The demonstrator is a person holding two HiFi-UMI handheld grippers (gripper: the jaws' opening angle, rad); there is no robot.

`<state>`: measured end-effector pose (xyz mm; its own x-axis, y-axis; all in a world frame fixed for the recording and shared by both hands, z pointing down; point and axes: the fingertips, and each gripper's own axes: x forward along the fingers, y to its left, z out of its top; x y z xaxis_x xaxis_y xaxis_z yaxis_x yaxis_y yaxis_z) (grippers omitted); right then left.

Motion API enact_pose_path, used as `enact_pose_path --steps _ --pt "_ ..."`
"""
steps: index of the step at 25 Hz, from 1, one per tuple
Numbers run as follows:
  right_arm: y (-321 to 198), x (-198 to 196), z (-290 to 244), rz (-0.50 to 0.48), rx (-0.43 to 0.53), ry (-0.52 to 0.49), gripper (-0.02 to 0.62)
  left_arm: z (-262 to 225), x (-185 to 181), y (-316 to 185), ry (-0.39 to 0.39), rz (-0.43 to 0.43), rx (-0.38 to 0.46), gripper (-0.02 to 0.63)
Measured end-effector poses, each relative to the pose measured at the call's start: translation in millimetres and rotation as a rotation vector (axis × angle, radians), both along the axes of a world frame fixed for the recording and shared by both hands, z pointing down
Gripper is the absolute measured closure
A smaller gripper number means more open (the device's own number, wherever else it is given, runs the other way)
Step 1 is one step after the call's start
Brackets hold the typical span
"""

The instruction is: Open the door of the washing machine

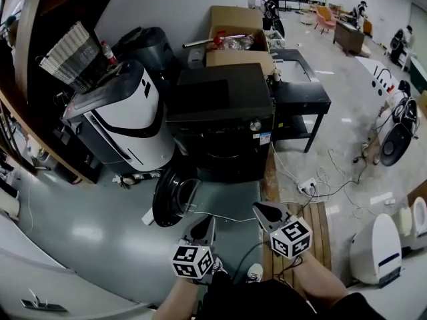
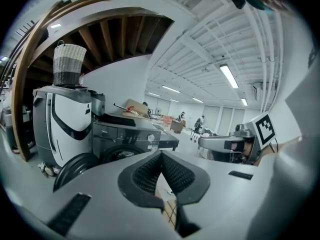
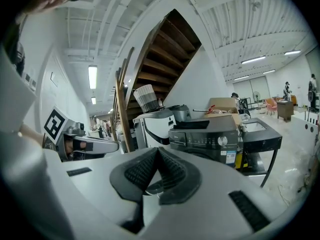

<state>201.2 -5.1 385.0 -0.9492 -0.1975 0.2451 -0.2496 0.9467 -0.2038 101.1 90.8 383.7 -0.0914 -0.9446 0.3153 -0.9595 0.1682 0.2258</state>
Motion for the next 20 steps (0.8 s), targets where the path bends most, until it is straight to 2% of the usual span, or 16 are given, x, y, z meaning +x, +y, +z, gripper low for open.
enact_pose_path --steps 20 --pt "-8.9 0.2 1.8 0.002 -0.005 0.005 0.578 -2.7 -1.6 -9.9 0.007 -0.009 0.005 0.588"
